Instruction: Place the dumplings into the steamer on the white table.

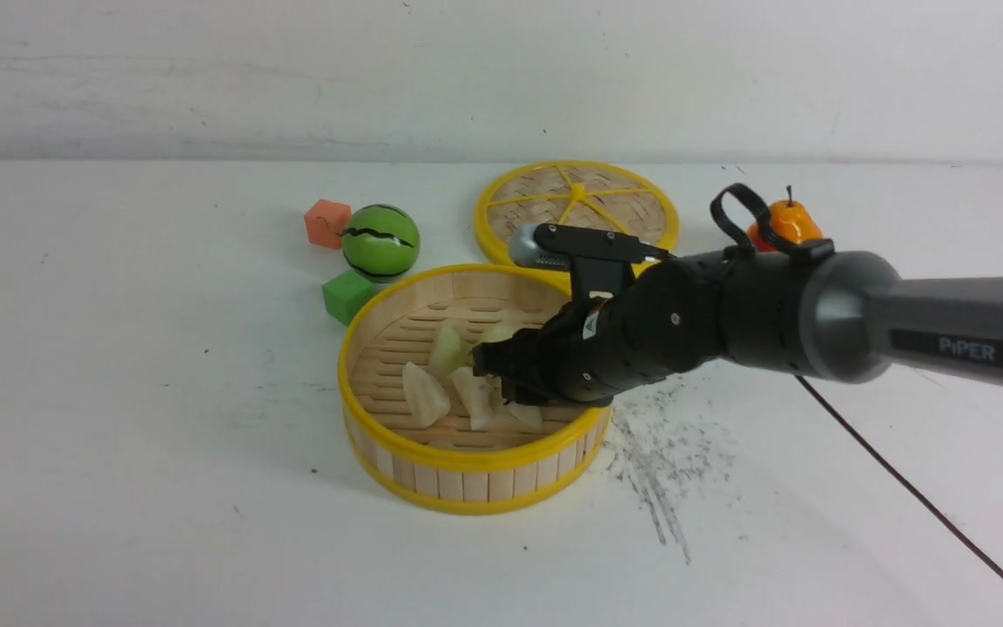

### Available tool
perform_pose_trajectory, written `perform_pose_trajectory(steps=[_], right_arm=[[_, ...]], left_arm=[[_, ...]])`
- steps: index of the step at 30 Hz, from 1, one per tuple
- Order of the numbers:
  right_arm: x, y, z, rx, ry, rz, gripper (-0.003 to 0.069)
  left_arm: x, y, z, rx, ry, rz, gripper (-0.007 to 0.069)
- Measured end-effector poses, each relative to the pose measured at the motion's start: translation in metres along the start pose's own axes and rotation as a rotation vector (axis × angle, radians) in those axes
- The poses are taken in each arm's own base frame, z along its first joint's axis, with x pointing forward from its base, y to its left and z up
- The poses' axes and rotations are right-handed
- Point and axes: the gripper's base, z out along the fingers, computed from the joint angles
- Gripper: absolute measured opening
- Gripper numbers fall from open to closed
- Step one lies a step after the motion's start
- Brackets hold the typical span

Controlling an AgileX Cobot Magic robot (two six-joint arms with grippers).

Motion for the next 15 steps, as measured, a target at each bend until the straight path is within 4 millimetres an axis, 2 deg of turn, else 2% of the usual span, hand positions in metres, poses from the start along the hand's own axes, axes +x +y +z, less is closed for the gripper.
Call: perform_pose_trajectory(steps=[1,2,5,6,7,8,9,10,11,12,13,15], right_arm=[[-0.001,0.002,-0.005,-0.004,0.009,0.006,0.0365],[-0.003,0.004,-0.011,-0.007,0.016,-0.002,0.0397],[-0.011,0.011,-0.034,-0.017,0.003,-0.051,0.0443],[-0.02,0.018,-0.06,-0.03,-0.033,-0.107,0.0451],[-0.024,0.021,-0.072,-0.034,-0.051,-0.129,0.0449],[-0.033,0.028,-0.103,-0.044,-0.101,-0.188,0.0434],[-0.035,0.029,-0.108,-0.045,-0.107,-0.194,0.043],[-0.042,0.035,-0.147,-0.048,-0.164,-0.261,0.0388],[-0.045,0.038,-0.172,-0.046,-0.192,-0.3,0.0351],[-0.044,0.038,-0.177,-0.042,-0.19,-0.311,0.0342],[-0.044,0.041,-0.214,-0.035,-0.221,-0.369,0.0276],[-0.037,0.039,-0.248,-0.01,-0.219,-0.428,0.0179]], left_arm=[[0.0,0.0,0.0,0.0,0.0,0.0,0.0111],[0.0,0.0,0.0,0.0,0.0,0.0,0.0111],[0.0,0.0,0.0,0.0,0.0,0.0,0.0112],[0.0,0.0,0.0,0.0,0.0,0.0,0.0112],[0.0,0.0,0.0,0.0,0.0,0.0,0.0112],[0.0,0.0,0.0,0.0,0.0,0.0,0.0112],[0.0,0.0,0.0,0.0,0.0,0.0,0.0112],[0.0,0.0,0.0,0.0,0.0,0.0,0.0112],[0.0,0.0,0.0,0.0,0.0,0.0,0.0112],[0.0,0.0,0.0,0.0,0.0,0.0,0.0112],[0.0,0.0,0.0,0.0,0.0,0.0,0.0115],[0.0,0.0,0.0,0.0,0.0,0.0,0.0119]])
